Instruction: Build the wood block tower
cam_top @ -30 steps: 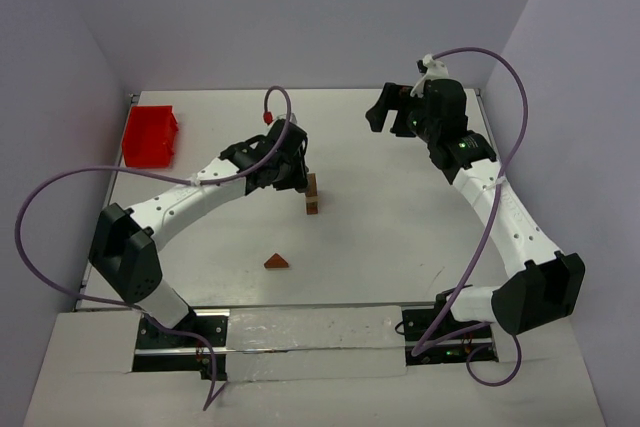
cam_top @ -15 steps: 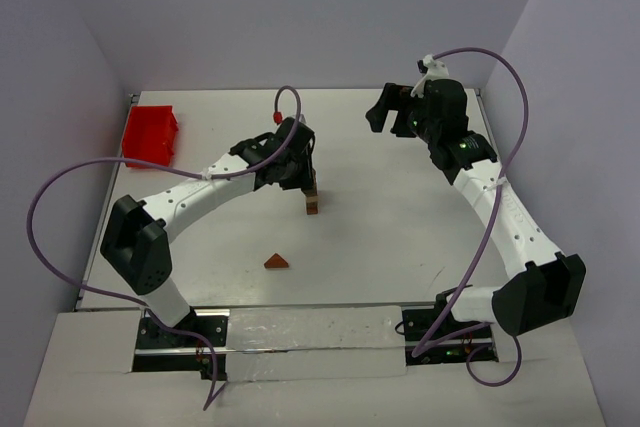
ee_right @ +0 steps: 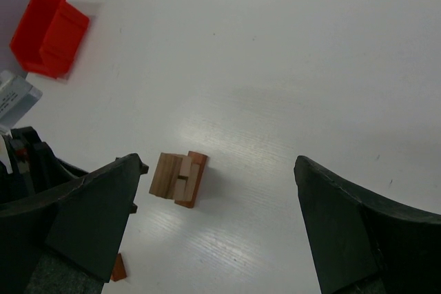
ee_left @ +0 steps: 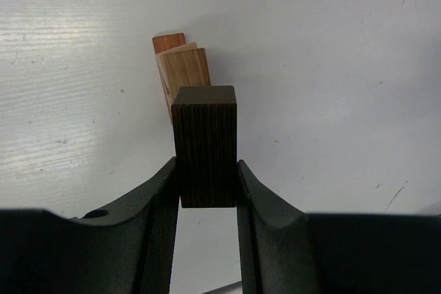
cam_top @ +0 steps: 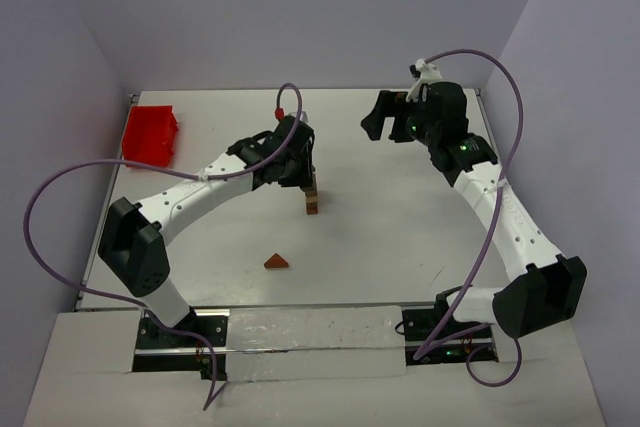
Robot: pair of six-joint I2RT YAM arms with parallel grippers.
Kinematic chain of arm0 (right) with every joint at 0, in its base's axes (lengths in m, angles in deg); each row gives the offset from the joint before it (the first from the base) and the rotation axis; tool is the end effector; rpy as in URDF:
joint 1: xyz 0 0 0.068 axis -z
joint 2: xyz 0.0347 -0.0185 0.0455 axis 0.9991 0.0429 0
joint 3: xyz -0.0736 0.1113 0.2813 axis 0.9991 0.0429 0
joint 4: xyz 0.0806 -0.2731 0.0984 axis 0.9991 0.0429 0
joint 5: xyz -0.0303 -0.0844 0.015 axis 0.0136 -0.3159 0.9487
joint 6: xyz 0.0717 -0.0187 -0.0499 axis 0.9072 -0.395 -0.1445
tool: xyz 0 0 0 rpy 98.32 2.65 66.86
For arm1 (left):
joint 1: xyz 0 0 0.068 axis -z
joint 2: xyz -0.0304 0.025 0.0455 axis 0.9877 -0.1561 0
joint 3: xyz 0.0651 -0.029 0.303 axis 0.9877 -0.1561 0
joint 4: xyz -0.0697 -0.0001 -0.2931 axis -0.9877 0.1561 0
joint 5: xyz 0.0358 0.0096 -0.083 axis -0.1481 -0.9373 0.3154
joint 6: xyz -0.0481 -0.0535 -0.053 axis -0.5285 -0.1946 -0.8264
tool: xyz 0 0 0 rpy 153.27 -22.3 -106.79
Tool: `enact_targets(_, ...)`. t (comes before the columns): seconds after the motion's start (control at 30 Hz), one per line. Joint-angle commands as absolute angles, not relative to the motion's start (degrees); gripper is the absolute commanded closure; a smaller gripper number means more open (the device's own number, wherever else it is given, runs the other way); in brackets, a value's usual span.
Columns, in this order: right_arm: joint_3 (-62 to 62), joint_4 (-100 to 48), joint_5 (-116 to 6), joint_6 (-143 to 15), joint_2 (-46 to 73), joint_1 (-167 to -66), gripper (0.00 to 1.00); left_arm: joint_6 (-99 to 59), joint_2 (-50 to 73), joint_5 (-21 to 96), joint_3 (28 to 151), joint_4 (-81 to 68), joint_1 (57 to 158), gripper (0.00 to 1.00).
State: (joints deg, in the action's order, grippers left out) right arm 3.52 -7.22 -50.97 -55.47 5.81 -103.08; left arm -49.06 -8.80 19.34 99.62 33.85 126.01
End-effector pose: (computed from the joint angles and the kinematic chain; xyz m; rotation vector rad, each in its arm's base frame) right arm 0.3479 0.1137 0.4039 -0.1440 1.9566 0.5566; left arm 0.3185 -0.2985 0.2898 0.0149 2.4996 -0.4331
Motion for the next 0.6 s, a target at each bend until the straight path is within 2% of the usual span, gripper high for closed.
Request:
enact_targets(0.0,4.76,-6.01,-46.45,-59.94,2.18,-103.89,0.00,-46.02,-4.27,21.04,98.24,32.77,127.14,1.00)
enact_targets(0.57,5.87,-4.25,-46.02,-61.73,2.09,-103.98,0.00,-43.37,-5.62,22.15,101.80,33.59,127.34,1.00)
